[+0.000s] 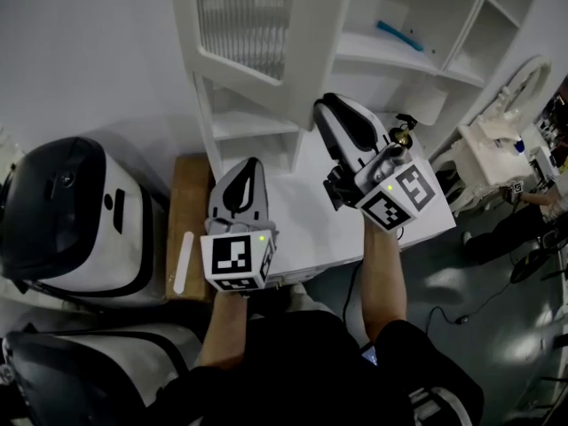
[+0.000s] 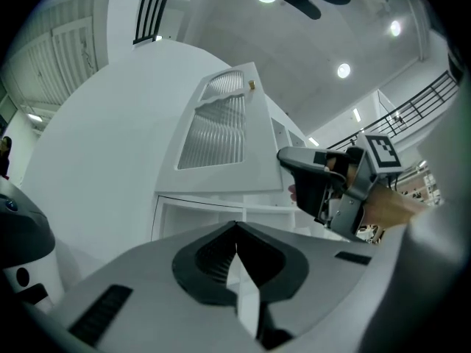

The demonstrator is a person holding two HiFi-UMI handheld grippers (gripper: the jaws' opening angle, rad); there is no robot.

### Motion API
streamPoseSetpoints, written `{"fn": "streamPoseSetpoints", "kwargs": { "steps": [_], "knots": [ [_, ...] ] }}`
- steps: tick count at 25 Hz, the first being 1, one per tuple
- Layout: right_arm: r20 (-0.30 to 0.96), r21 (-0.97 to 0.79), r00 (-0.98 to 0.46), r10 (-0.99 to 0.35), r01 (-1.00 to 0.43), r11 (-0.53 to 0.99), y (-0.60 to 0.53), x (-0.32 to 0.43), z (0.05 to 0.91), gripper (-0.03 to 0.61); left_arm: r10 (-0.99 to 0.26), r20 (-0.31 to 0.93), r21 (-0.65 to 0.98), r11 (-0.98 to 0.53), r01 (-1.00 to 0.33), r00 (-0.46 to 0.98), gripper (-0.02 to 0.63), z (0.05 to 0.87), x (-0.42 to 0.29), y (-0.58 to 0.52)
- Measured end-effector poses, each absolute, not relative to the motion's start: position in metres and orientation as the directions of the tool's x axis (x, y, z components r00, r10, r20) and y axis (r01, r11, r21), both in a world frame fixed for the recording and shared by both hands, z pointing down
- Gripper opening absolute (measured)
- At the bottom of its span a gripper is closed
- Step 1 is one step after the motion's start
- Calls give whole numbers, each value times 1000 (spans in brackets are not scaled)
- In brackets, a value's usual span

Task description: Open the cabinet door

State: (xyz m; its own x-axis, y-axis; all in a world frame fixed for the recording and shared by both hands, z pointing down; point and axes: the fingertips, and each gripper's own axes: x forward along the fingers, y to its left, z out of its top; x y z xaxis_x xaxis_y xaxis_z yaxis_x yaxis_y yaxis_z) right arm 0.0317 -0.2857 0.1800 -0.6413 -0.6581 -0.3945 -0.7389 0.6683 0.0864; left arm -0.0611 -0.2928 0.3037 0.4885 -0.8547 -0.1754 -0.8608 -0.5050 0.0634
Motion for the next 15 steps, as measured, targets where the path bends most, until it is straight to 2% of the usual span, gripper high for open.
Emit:
{"fn": "streamPoseSetpoints", "kwargs": {
  "steps": [15],
  "knots": [
    [-409,93,-712,-571,-655,750,-255,-17,179,74,-891,-158,91,-443,-892,426,14,316,-107,-265]
  ]
}}
